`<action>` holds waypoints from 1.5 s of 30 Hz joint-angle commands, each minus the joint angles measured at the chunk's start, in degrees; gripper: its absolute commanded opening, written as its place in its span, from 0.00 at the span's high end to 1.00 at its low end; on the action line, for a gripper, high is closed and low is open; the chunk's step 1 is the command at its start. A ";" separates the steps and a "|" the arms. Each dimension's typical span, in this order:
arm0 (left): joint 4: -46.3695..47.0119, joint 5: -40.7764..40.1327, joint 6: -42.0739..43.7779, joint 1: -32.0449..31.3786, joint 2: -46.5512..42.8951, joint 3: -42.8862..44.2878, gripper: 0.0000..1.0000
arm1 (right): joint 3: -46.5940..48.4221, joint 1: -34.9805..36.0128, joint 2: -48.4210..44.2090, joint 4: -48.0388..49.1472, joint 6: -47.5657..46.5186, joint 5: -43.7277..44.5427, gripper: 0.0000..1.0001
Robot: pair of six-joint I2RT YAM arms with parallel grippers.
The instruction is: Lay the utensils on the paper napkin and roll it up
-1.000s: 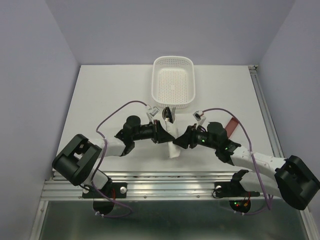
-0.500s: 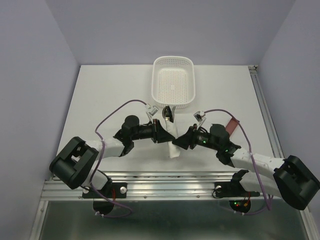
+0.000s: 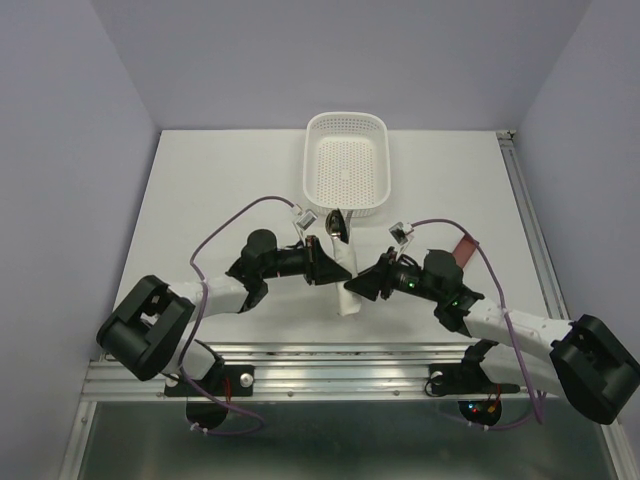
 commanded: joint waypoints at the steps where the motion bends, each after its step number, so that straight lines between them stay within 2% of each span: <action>1: 7.00 2.06 -0.31 -0.34 -3.39 3.84 1.00 | -0.60 0.77 -0.36 3.49 -0.79 -2.07 0.47; 6: 6.64 2.94 -0.22 -0.42 -3.65 4.28 1.00 | -0.42 0.77 -0.45 3.75 -1.40 -2.16 0.47; 8: 6.29 3.29 -0.05 -0.51 -3.65 4.63 1.00 | -0.25 0.77 -0.54 4.10 -1.31 -2.68 0.50; 13: 6.20 3.47 0.48 -0.60 -4.27 5.16 1.00 | -0.51 0.77 -0.98 6.73 -0.96 -4.88 0.62; 16: 5.33 3.99 0.83 -0.60 -4.18 5.94 1.00 | -0.69 0.86 -1.76 7.27 -0.87 -4.97 0.75; 17: 5.06 4.17 0.92 -0.69 -4.01 6.21 1.00 | -0.69 0.77 -1.94 7.01 -1.05 -4.97 0.83; 22: 1.02 4.08 2.67 -0.69 -4.09 8.67 1.00 | 0.89 0.77 -4.31 2.44 -3.24 -2.69 0.95; 23: -1.07 4.00 3.20 -0.60 -4.09 9.72 0.98 | 1.16 0.86 -5.45 1.65 -3.59 -2.25 0.96; 29: -10.58 2.24 7.95 -0.43 -4.97 12.97 0.57 | 3.88 0.77 -8.97 -6.08 -6.93 1.00 0.99; 33: -12.08 1.53 8.13 -0.07 -6.11 14.73 0.41 | 5.11 0.77 -10.38 -8.37 -8.17 0.83 0.99; 37: -12.34 2.76 7.42 -0.16 -5.15 16.67 0.36 | 6.26 0.77 -10.56 -9.17 -8.61 0.30 0.99; 45: -14.10 1.36 9.00 -0.87 -4.27 16.50 0.33 | 6.70 0.77 -11.26 -8.11 -7.99 0.39 0.99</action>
